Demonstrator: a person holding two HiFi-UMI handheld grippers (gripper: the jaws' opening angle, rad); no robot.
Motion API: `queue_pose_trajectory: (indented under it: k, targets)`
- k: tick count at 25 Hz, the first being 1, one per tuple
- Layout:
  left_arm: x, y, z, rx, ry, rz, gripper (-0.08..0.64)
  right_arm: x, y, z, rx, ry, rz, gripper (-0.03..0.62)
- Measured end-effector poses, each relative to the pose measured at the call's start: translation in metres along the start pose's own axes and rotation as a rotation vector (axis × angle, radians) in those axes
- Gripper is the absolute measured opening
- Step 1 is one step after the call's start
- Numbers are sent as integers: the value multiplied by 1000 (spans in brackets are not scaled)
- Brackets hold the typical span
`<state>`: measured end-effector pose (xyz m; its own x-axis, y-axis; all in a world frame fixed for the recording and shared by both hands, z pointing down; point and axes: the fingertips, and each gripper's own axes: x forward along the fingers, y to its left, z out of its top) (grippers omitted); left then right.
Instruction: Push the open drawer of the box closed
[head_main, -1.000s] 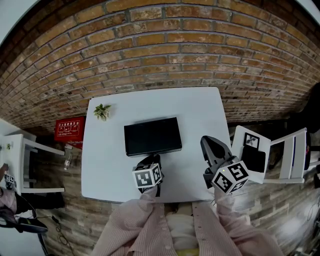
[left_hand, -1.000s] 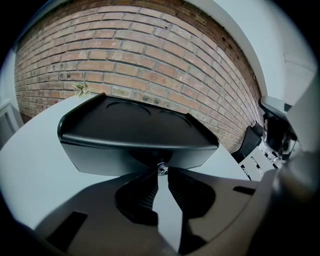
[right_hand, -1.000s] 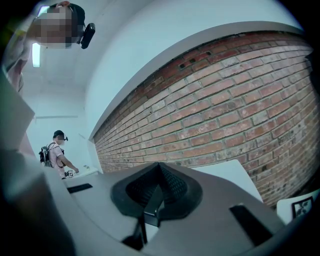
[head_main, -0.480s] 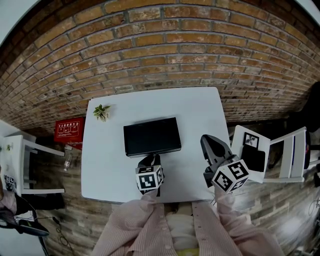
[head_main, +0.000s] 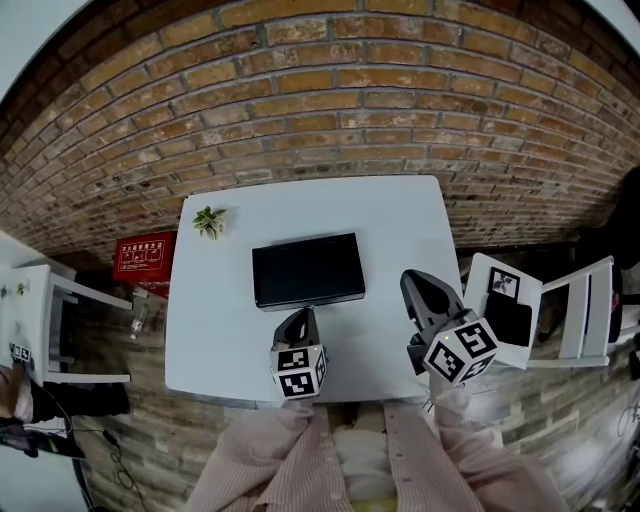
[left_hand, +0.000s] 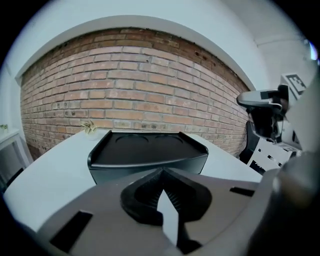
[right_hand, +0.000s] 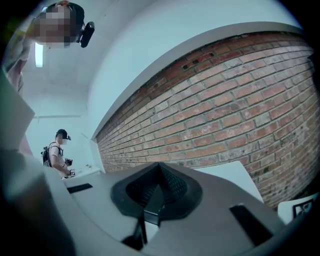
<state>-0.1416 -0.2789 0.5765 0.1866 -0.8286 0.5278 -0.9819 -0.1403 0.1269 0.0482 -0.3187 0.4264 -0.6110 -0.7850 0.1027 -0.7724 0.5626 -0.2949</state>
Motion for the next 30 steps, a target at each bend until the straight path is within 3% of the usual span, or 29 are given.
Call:
queue_pose_trajectory:
  k: [14,30]
  targets:
    - [-72,-6,69,79,-204,-93,-5,-1,22,4,-36,-14,52,3]
    - [-144,30,122,63,-356,-41,-5,-5,34,12,-63,-18,63,3]
